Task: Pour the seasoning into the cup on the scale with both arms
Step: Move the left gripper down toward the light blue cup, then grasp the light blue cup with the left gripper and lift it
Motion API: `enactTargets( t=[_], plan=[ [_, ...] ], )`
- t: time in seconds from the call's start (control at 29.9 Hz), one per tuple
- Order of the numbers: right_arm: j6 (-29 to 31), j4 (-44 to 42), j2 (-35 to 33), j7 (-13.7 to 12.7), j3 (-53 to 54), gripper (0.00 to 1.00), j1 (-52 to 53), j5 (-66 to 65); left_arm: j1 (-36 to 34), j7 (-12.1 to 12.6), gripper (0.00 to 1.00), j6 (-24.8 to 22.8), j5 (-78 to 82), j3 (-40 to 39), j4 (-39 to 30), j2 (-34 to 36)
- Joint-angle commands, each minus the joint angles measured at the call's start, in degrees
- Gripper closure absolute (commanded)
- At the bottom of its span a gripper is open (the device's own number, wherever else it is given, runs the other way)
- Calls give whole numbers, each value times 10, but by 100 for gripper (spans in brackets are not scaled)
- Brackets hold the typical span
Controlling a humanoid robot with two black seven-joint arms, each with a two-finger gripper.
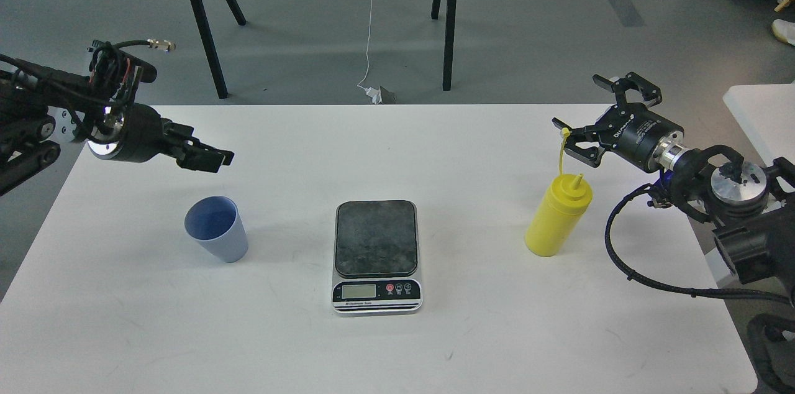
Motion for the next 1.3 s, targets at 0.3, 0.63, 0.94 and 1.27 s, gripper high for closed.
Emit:
enactTargets(
  t=[0.3, 0.63, 0.94, 1.27],
  plan=[
    [0, -11, 0, 0, 0, 1, -3, 0, 48, 0, 2, 0, 27, 16, 4, 2],
    [0, -10, 0, 0, 0, 1, -4, 0, 64, 0, 12, 0, 26, 16, 5, -2],
    [0, -11, 0, 0, 0, 1, -12, 0, 77, 0, 38, 0, 24, 15, 5, -3],
    [0, -11, 0, 0, 0, 1, -17, 0, 77, 0, 99, 0, 23, 15, 5, -3]
  ],
)
